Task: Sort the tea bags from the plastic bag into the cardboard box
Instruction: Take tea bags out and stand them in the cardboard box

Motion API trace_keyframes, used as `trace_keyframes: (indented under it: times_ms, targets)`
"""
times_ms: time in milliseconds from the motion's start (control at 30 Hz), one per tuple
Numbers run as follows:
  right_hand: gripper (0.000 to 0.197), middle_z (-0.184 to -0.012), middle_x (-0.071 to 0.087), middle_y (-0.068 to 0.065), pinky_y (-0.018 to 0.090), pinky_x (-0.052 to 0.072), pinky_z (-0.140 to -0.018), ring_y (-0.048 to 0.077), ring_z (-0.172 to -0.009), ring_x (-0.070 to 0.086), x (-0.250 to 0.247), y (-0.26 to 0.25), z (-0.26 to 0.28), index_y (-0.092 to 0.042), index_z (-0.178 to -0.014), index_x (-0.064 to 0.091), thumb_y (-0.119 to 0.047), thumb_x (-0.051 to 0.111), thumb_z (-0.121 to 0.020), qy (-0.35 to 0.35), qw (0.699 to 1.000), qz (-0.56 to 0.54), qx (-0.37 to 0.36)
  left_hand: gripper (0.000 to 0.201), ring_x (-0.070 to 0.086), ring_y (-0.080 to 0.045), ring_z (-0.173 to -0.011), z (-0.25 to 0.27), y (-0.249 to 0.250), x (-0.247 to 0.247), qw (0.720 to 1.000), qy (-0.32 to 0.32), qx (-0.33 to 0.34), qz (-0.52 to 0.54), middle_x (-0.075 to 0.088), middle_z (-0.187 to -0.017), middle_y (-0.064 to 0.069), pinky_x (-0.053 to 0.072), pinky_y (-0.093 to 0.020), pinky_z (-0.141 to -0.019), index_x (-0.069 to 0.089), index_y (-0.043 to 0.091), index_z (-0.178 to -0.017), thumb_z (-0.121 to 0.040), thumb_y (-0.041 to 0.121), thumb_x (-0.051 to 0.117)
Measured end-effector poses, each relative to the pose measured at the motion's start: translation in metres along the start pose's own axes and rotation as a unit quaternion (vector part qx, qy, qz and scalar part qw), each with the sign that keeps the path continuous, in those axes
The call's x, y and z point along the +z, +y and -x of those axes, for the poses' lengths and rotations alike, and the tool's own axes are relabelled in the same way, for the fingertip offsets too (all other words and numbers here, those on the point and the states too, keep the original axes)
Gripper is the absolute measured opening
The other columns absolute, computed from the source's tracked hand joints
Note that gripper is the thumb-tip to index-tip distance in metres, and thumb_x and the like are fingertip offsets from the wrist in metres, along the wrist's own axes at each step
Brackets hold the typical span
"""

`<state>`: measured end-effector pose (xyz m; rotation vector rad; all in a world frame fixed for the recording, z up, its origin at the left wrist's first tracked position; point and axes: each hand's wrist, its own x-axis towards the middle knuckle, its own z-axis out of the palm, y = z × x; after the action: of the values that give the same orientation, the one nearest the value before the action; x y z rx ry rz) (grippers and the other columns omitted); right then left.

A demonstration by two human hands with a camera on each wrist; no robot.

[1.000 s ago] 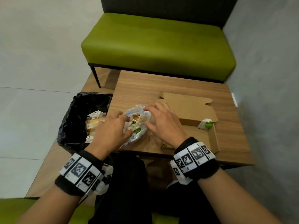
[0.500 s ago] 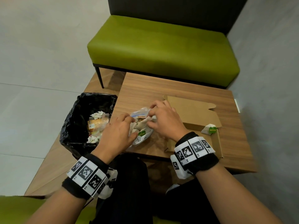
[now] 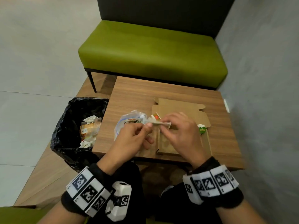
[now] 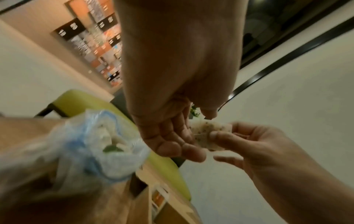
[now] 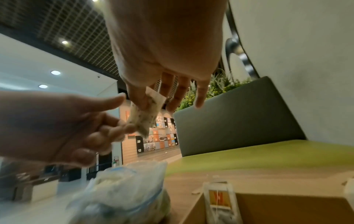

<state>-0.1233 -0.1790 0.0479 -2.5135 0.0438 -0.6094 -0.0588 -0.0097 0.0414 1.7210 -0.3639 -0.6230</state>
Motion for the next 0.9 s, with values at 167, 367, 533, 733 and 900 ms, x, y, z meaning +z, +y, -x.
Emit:
trace_keyframes:
  times_ms: [167,367,533,733,900]
  targets:
    - [0.013,-0.110,0.067,0.001,0.037,0.047,-0.081,0.020,-0.101,0.058,0.006,0.009,0.033,-0.016,-0.091,0.073,-0.028,0.072,-0.086,-0.014,0.992,0.061,-0.106,0.034,0.062,-0.015,-0.061,-0.002,-0.011,0.016,0.991,-0.042,-0.010,0.126,0.068,-0.072,-0.010,0.049,-0.024,-0.054,0.068,-0.001,-0.095,-0.101,0.027,0.050]
    - [0.027,-0.128,0.058,0.003,0.029,0.050,-0.087,0.017,-0.113,0.053,0.000,0.020,0.042,-0.020,-0.100,0.074,-0.033,0.075,-0.077,-0.051,0.997,0.014,-0.054,0.020,0.058,-0.009,-0.059,-0.004,-0.020,0.023,0.994,-0.017,-0.009,0.106,0.066,-0.065,0.005,0.048,-0.028,-0.057,0.070,0.006,-0.097,-0.101,0.014,0.052]
    - [0.018,-0.117,0.058,0.000,0.038,0.054,-0.077,0.015,-0.096,0.058,-0.001,0.031,0.042,-0.019,-0.098,0.075,-0.026,0.077,-0.081,-0.059,0.997,-0.011,-0.049,0.021,0.061,-0.013,-0.063,-0.006,-0.021,0.028,0.993,-0.007,-0.022,0.118,0.069,-0.072,-0.001,0.047,-0.031,-0.058,0.070,0.003,-0.100,-0.100,0.017,0.054]
    - [0.013,-0.103,0.071,-0.010,0.023,0.052,-0.088,0.006,-0.099,0.066,-0.014,0.036,0.037,-0.023,-0.095,0.075,-0.016,0.076,-0.085,-0.025,0.976,-0.191,0.101,0.032,0.065,-0.022,-0.066,-0.008,-0.027,0.026,0.995,0.023,-0.038,0.093,0.073,-0.078,-0.013,0.051,-0.041,-0.065,0.072,0.005,-0.093,-0.094,0.033,0.057]
    - [0.009,-0.084,0.077,0.002,0.027,0.058,-0.072,0.014,-0.076,0.071,-0.025,0.054,0.024,-0.013,-0.095,0.075,-0.008,0.072,-0.088,-0.020,0.928,-0.278,0.247,0.033,0.062,-0.033,-0.074,-0.010,-0.034,0.022,0.997,0.041,-0.043,0.048,0.071,-0.088,-0.028,0.051,-0.052,-0.071,0.072,0.002,-0.093,-0.097,0.032,0.057]
